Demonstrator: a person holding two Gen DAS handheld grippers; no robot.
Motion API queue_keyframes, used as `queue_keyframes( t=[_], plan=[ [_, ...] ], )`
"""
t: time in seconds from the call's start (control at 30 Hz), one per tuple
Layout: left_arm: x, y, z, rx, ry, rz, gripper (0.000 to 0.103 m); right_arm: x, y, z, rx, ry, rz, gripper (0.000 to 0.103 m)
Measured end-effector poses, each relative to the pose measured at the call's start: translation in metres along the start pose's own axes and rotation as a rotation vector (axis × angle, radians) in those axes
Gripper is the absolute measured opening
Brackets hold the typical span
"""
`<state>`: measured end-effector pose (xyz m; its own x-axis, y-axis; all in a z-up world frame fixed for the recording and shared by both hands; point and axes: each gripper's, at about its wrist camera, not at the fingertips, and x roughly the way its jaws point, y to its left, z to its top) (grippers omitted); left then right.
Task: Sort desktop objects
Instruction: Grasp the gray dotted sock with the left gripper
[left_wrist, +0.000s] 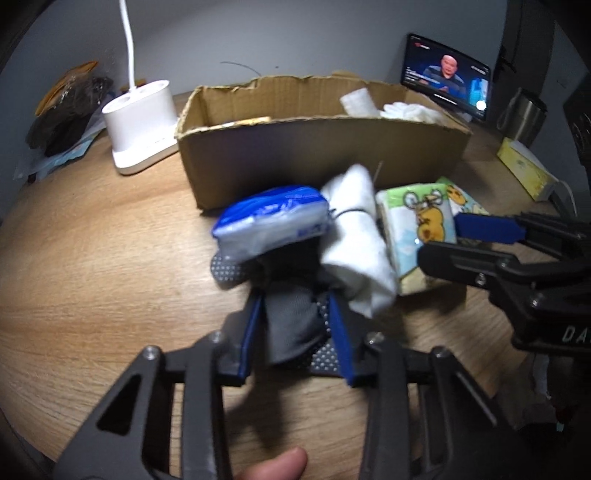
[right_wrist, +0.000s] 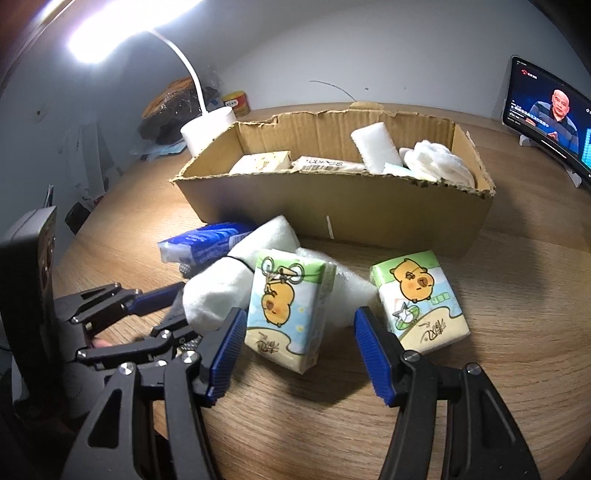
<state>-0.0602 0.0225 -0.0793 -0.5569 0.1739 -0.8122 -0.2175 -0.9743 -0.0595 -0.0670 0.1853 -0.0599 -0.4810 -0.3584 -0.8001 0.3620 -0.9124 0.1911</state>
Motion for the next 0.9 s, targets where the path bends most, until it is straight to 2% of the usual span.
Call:
queue_keyframes(
  t=[0.23,0.37,0.9],
  plan=[
    [-0.012,0.005,-0.002,-0.017,-0.019,-0.029,0.031,0.003,0.002,-0.002,-0.010,-0.019,0.007,0.103],
    [-0.017,0.007,-0.003,-0.025,-0.025,-0.027,0.031,0.001,0.002,-0.003,-0.013,-0.020,0.024,0.103],
    [-0.051,0.015,-0.002,-0.056,-0.086,-0.008,0.030,-0.030,0.001,-0.006,-0.033,-0.099,-0.004,0.103]
  ],
)
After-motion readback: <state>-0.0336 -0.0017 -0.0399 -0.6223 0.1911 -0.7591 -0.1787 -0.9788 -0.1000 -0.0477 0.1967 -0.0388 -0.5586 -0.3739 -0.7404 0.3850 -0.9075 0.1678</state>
